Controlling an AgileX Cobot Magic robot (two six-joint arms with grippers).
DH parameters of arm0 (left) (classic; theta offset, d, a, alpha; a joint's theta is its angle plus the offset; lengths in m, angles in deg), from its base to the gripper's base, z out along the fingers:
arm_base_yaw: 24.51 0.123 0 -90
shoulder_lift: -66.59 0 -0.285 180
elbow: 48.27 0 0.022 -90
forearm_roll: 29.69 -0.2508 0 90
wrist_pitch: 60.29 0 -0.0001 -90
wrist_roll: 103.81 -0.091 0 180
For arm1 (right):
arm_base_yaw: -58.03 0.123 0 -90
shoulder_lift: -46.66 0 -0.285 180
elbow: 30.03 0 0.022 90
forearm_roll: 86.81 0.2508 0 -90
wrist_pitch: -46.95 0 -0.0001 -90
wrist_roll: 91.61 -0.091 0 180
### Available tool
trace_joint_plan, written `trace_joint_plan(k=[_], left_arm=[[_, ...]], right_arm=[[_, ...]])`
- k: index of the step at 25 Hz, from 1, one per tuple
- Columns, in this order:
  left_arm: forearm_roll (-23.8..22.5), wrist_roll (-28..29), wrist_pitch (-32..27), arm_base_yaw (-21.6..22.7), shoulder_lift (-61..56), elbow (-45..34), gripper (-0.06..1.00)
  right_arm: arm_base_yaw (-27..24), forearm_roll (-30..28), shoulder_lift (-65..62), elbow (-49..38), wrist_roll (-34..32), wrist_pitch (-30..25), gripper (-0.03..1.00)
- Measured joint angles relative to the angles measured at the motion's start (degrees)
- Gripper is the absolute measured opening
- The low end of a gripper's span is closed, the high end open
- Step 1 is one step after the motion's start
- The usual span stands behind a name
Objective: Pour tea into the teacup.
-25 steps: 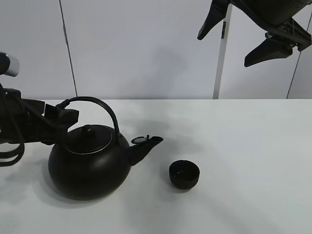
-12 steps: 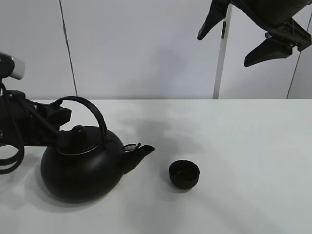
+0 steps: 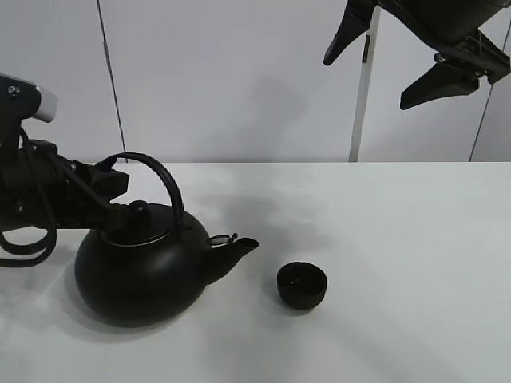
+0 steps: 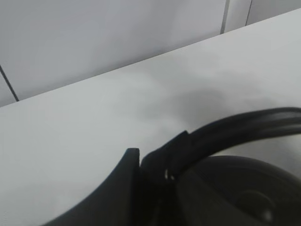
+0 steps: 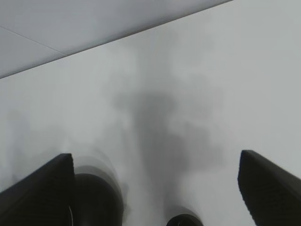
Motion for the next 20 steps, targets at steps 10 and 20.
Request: trace_joint_plan(k=[10,20], left_arm=[[-6.1,1.0,-8.8,0.0,0.1,8.9,0.11],[-8.4,0.2,-20.1,-3.6,0.8,17.9,0.11]], right_arm=[[0.0,0.0,0.0,0.0,0.0,0.0,0.65],[0.0,0.0,0.0,0.0,0.0,0.0,0.65]])
